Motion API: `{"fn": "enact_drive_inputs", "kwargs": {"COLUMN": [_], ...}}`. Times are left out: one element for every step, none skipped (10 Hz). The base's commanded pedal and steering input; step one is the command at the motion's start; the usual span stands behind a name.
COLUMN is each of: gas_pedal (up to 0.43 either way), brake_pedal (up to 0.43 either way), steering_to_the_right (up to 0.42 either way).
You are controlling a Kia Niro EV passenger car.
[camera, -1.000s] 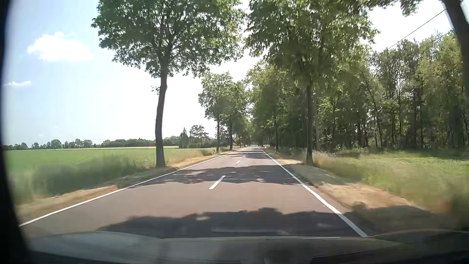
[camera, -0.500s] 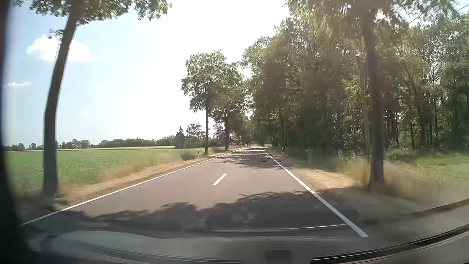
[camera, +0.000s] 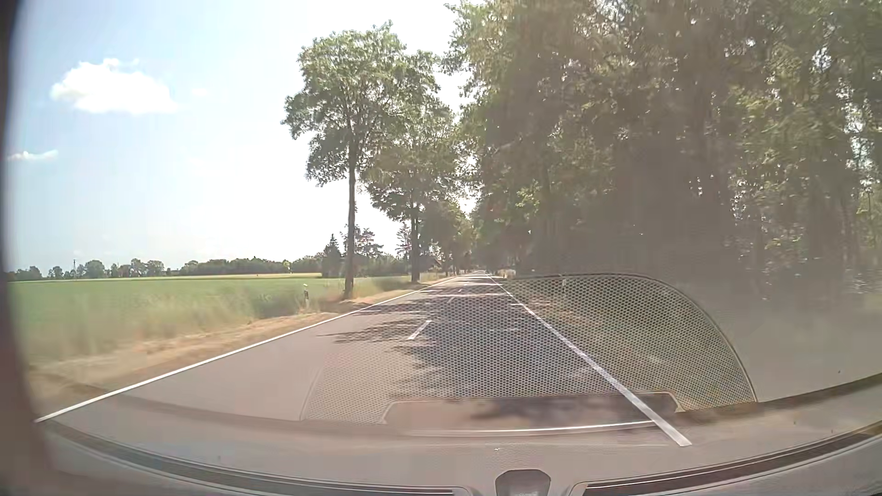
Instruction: Follow the waypoints while adhering to traffic rules and regulations
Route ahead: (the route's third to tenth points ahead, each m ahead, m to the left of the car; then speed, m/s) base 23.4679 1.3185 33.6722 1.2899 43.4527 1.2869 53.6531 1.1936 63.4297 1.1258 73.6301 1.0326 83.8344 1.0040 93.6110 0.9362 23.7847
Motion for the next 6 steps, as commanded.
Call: {"fn": "enact_drive_inputs", "kwargs": {"gas_pedal": [0.299, 0.299, 0.299, 0.299, 0.299, 0.299], "brake_pedal": [0.006, 0.006, 0.006, 0.006, 0.006, 0.006], "steering_to_the_right": [0.002, 0.002, 0.002, 0.002, 0.002, 0.002]}}
